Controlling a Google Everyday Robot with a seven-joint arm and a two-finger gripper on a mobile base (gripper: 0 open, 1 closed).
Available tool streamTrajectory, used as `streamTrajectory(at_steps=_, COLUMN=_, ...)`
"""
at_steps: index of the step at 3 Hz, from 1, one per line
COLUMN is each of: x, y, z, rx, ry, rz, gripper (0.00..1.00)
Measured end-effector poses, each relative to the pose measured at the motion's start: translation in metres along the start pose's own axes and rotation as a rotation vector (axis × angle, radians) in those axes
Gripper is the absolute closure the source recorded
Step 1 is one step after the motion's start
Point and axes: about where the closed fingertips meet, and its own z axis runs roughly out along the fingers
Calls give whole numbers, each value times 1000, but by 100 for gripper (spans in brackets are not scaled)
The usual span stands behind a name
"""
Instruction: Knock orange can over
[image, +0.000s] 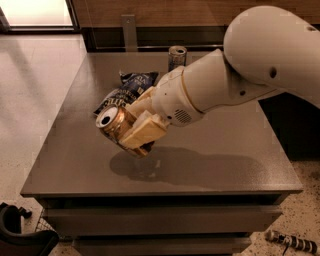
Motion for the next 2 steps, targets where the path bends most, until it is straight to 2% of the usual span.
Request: streamTrajectory(at_steps=2, x=0, y=2, z=21, rx=8, ry=287, rz=-66, gripper=100)
